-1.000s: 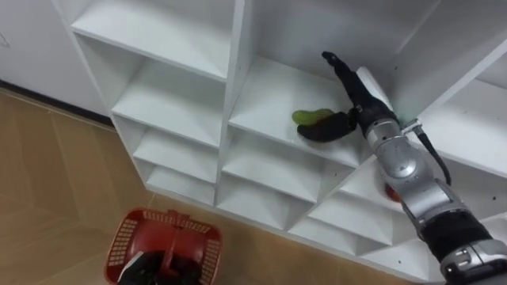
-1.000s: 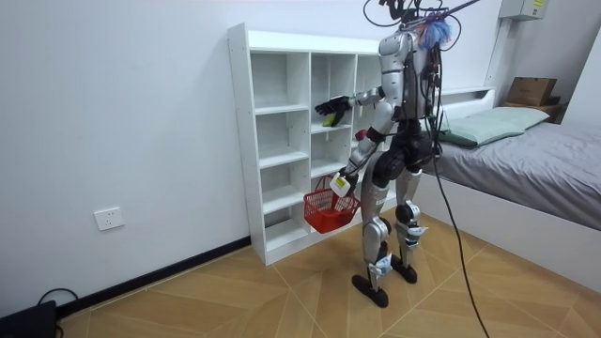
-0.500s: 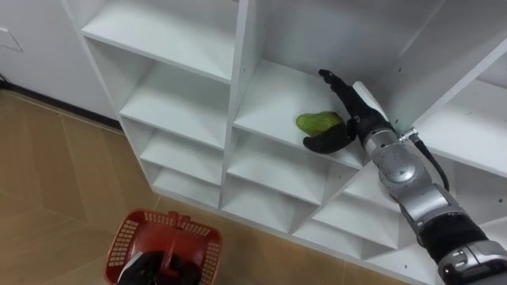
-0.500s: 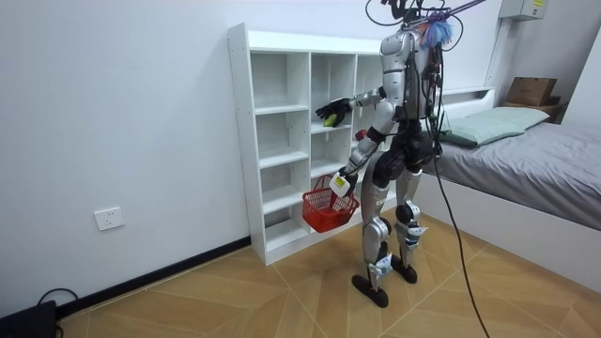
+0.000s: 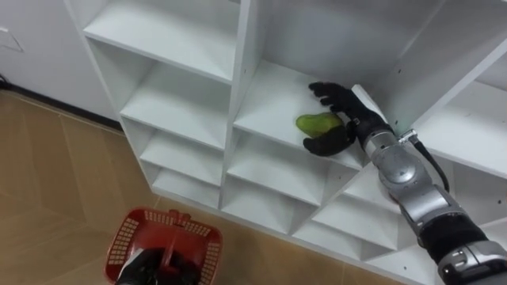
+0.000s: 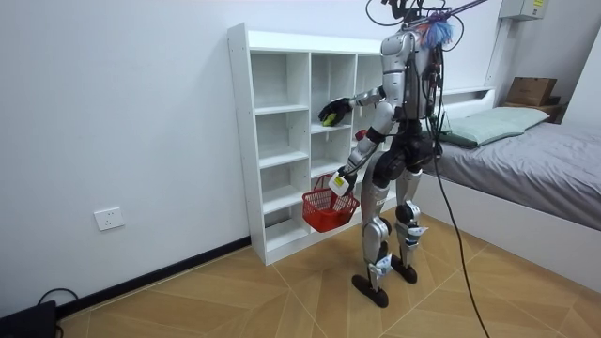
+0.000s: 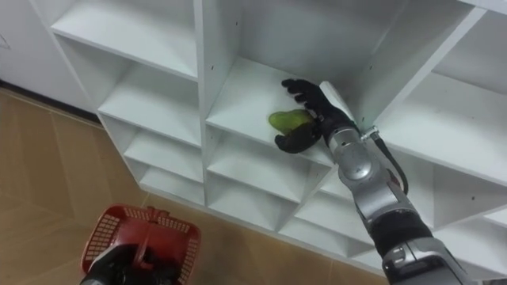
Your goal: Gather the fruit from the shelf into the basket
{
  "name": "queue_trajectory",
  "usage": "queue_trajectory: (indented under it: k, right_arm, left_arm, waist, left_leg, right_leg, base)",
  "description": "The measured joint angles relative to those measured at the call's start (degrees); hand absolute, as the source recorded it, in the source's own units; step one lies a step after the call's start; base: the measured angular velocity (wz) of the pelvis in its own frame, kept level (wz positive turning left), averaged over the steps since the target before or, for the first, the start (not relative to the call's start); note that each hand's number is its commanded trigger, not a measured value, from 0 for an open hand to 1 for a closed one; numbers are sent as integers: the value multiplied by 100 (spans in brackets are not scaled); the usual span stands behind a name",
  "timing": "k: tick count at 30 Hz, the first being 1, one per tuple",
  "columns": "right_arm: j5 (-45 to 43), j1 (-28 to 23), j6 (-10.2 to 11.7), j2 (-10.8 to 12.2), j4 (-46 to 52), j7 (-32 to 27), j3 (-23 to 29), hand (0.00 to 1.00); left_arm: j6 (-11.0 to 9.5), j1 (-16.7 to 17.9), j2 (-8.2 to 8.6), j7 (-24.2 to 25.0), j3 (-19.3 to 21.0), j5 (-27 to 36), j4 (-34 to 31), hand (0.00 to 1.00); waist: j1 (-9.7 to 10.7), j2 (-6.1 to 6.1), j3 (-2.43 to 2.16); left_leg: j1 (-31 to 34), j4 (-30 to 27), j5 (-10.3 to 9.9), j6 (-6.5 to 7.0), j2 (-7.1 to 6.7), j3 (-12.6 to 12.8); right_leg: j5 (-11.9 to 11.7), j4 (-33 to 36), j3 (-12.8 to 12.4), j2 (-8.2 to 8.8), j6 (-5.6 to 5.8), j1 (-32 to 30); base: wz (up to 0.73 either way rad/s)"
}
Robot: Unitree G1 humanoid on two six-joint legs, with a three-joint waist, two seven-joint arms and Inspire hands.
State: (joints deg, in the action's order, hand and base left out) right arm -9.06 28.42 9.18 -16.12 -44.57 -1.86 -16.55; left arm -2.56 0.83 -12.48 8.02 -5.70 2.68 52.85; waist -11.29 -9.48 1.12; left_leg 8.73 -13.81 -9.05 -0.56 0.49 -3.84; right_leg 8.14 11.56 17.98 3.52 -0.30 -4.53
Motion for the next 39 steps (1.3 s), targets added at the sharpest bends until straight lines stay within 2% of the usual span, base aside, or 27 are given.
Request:
queue_trajectory:
  k: [6, 31, 39]
  right_arm:
    - [-4, 3, -64, 2, -56, 61, -6, 100]
    - [-55, 5, -40, 19, -121, 198, 66, 100]
    - [-38, -22, -41, 18, 75, 198, 90, 100]
  left_arm:
    - [0, -4, -1, 2, 0, 0, 3, 100]
    - [1, -6, 2, 49, 20, -6, 14, 100]
    - [0, -15, 35, 43, -9, -63, 1, 100]
  waist:
    - [-1, -23, -6]
    - [29, -34, 23]
    - [70, 3, 30]
  left_leg:
    - [-32, 14, -1, 2, -5, -1]
    - [91, -8, 10, 16, -26, -2]
    - [191, -54, 10, 17, -25, -2]
  right_leg:
    - [-1, 0, 6, 3, 2, 29]
    - [15, 1, 24, 28, 28, -70]
    - [14, 11, 32, 27, 27, -160]
  base:
    - [0]
    - [0]
    - [0]
